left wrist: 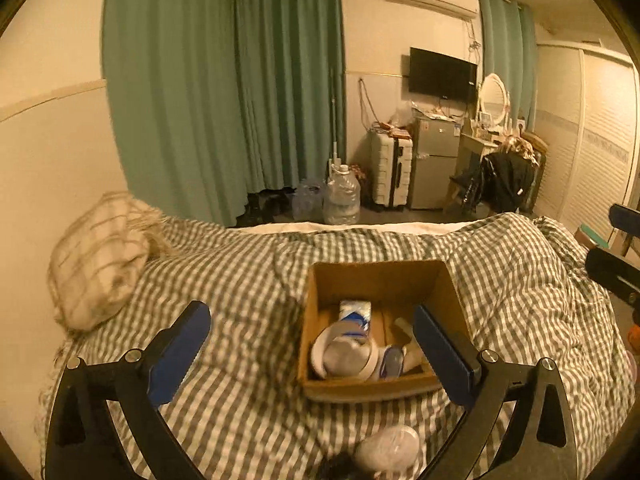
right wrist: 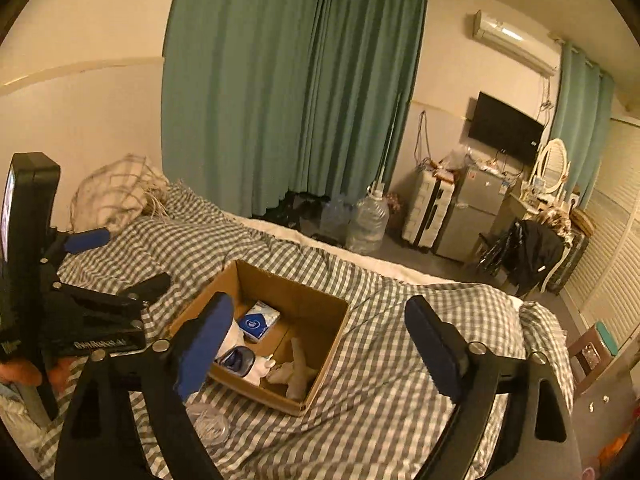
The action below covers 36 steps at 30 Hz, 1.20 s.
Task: Organize objects
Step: 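Carry the tissue pack and foam tube into the box and open both tools, then grasp the clear cotton-swab jar with the right tool while the left tool grasps the black round cup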
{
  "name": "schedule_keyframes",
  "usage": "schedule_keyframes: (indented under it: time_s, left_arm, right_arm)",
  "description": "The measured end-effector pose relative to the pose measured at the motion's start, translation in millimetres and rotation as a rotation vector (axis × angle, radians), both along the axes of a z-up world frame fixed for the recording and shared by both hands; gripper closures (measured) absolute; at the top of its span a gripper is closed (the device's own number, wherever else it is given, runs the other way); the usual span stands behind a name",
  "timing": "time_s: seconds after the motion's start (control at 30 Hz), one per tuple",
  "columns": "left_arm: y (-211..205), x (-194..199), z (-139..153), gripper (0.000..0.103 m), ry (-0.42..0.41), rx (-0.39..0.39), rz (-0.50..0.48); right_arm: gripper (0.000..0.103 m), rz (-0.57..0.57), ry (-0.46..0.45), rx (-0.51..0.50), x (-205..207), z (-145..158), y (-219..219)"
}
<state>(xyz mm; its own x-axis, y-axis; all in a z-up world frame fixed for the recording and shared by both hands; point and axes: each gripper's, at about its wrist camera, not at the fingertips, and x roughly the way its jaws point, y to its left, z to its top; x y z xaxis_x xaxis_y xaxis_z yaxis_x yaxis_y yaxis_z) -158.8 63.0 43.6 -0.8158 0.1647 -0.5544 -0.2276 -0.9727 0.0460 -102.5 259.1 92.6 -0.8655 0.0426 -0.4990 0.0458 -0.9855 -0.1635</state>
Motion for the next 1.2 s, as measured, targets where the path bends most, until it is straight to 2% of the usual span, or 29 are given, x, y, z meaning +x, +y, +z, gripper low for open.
schedule_keyframes:
  time_s: [0.13, 0.27, 0.37, 0.5, 0.6, 0.73, 1.0, 1.07, 1.1, 1.13, 1.2]
  left_arm:
    - [-25, 21, -10, 0.0, -0.014, 0.017, 0.036]
    - [-45, 36, -39, 0.0, -0.059, 0.037, 0.077]
    - [-53, 43, -69, 0.0, -0.087, 0.052, 0.109]
    - [-59, 44, -108, 0.0, -0.139, 0.058, 0.131]
    - [-58, 39, -136, 0.0, -0.177, 0.015, 0.132]
    - [-58, 33, -156, 0.0, -0.213, -0.042, 0.159]
    - [-65, 28, -164, 0.0, -0.234, -0.034, 0.171]
    - [-64, 28, -166, 0.0, -0.242, -0.039, 0.171]
    - [-63, 28, -166, 0.0, -0.244, -0.041, 0.171]
    - [-63, 27, -167, 0.0, -0.247, -0.043, 0.173]
    - [-63, 26, -169, 0.0, -0.258, -0.046, 0.177]
  right_arm:
    - [0.011, 0.003, 0.005, -0.009, 25, -4, -12]
    - [0.01, 0.003, -0.017, -0.027, 37, -21, -21]
    - [0.01, 0.014, -0.06, -0.052, 35, -49, -31]
    - [0.01, 0.02, -0.142, -0.082, 23, -106, -42]
    - [0.01, 0.025, -0.25, -0.106, 6, -152, -52]
    - [0.01, 0.054, -0.388, -0.114, -10, -203, -62]
    - [0.011, 0.095, -0.473, -0.091, -28, -235, -76]
    - [0.015, 0.113, -0.489, -0.088, -34, -240, -81]
    - [0.024, 0.12, -0.505, -0.084, -37, -244, -83]
    - [0.039, 0.124, -0.519, -0.081, -40, -247, -85]
    - [0.039, 0.133, -0.531, -0.087, -41, -250, -84]
